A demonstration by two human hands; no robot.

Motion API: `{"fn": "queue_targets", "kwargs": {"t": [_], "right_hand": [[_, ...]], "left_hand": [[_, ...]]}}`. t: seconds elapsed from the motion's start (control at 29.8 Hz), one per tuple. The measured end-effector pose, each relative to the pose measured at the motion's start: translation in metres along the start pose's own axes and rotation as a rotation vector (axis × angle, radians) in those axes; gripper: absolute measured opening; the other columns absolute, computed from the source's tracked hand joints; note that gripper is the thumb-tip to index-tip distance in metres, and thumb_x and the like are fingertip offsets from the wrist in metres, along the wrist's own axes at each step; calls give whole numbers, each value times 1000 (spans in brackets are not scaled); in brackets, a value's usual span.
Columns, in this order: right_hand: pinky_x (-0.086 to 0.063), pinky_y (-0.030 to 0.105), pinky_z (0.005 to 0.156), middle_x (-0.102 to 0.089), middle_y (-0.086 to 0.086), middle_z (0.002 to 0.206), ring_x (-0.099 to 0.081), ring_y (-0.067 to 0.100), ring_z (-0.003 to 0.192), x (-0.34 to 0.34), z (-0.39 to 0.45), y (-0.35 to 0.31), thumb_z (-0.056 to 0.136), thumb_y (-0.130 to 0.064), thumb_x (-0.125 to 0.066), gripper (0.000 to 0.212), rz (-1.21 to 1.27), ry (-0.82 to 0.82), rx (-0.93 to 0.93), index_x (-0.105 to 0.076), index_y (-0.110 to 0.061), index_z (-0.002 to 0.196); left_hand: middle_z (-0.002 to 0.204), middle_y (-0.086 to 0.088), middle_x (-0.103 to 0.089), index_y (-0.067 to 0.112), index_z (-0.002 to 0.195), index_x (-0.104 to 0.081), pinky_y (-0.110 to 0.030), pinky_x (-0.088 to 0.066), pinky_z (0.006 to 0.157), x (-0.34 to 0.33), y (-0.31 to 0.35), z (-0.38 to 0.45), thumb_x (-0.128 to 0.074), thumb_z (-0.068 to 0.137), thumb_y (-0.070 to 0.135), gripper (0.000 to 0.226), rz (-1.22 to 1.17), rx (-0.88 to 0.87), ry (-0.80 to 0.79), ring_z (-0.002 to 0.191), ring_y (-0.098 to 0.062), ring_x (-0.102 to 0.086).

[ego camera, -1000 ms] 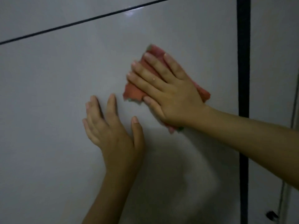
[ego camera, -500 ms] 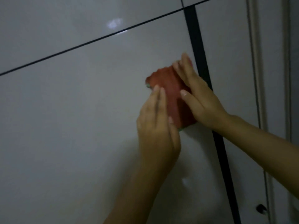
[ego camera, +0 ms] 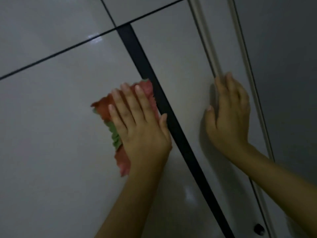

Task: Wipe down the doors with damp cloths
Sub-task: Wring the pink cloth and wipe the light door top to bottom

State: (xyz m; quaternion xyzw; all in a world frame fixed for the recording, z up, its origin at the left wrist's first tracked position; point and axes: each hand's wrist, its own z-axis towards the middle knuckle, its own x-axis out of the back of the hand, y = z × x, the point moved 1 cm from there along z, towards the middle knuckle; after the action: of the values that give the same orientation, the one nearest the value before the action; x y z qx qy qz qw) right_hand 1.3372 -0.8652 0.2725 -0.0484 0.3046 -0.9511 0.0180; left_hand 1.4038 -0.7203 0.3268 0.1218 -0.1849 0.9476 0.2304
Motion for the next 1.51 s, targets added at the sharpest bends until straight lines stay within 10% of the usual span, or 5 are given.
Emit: {"fn": "queue_targets", "kwargs": {"t": [0.44, 0.97, 1.14, 1.31, 1.51], "right_hand": [[-15, 26, 114, -33, 15, 146, -31, 28, 133, 9, -7, 70, 87, 5, -43, 54, -21, -30, 210, -36, 2, 140], [-18, 19, 110, -38, 12, 140, -38, 30, 127, 27, -37, 113, 88, 1, -57, 48, 32, -127, 165, -44, -5, 134], [-13, 15, 111, -35, 15, 145, -34, 33, 131, 32, -35, 119, 91, -1, -56, 50, -12, -206, 194, -40, -7, 138], [-10, 16, 112, -31, 16, 148, -29, 30, 134, 32, -35, 123, 93, -6, -53, 50, -47, -247, 244, -39, -6, 140], [-9, 18, 113, -27, 20, 150, -21, 27, 136, 31, -37, 128, 96, -11, -50, 49, -62, -261, 261, -35, -4, 142]], "left_hand": [[157, -11, -16, 15, 151, -19, -51, -2, 117, -14, 42, 56, -12, 98, 35, 58, 145, -1041, -87, 145, -31, -13], [156, -16, -11, 16, 150, -18, -53, -1, 117, -45, 68, -2, -26, 99, 35, 55, -8, -920, -79, 145, -36, -11], [138, -18, 44, 15, 146, 25, -54, 38, 96, -57, 95, -94, -17, 102, 41, 66, 247, -1341, -488, 120, -38, 47], [155, -14, 13, 19, 152, 1, -51, 17, 114, -69, 79, -71, -21, 97, 42, 63, 98, -1193, -227, 144, -34, 14], [153, -19, 26, 8, 145, 25, -57, 32, 95, -72, 114, -151, -21, 102, 38, 70, 239, -1440, -554, 140, -40, 22]]}}
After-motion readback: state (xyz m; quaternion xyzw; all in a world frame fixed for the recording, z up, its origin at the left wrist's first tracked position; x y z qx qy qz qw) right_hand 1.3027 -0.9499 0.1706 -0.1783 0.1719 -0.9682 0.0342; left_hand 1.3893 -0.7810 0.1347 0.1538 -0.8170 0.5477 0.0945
